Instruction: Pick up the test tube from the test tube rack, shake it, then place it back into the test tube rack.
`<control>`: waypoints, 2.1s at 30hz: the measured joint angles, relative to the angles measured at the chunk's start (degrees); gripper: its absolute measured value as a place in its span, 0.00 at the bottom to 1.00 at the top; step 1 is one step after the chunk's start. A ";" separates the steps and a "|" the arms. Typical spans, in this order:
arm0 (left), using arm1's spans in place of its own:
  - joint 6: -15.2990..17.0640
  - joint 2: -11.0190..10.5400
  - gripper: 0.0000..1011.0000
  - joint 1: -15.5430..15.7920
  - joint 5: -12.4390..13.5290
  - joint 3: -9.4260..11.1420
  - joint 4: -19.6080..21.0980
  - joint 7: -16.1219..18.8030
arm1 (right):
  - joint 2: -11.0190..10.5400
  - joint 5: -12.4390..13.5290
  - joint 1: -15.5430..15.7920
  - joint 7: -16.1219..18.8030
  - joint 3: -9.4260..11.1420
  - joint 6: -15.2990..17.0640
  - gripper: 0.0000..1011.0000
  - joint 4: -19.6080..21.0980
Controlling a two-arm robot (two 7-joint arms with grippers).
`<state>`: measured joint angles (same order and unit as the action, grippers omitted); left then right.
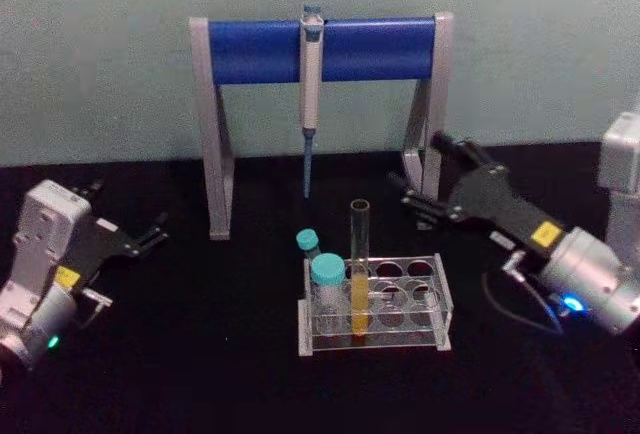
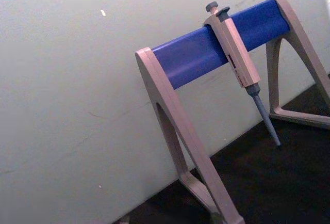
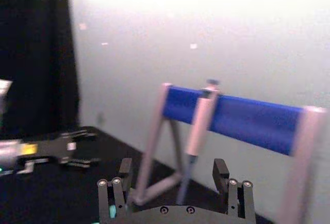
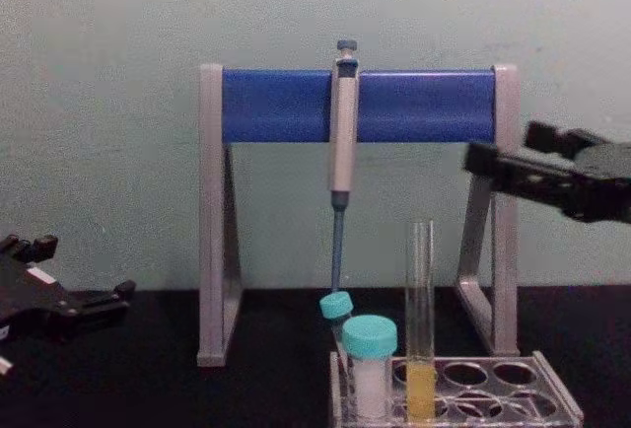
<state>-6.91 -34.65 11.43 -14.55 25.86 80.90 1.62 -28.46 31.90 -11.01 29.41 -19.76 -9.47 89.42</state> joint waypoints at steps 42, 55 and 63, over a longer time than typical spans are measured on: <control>0.00 0.00 0.99 0.00 0.00 0.00 0.00 0.00 | 11.35 -17.45 10.79 -24.19 6.24 2.28 0.99 -10.16; 0.00 0.00 0.99 0.00 0.00 0.00 0.00 0.00 | 12.09 -18.17 10.50 -23.09 6.40 2.85 0.99 -11.31; 0.00 0.00 0.99 0.00 0.00 0.00 0.00 0.00 | 12.03 -18.14 10.52 -23.13 6.37 2.80 0.99 -11.20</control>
<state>-6.91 -34.65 11.44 -14.55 25.86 80.90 1.62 -16.43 13.76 -0.50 6.28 -13.40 -6.67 78.22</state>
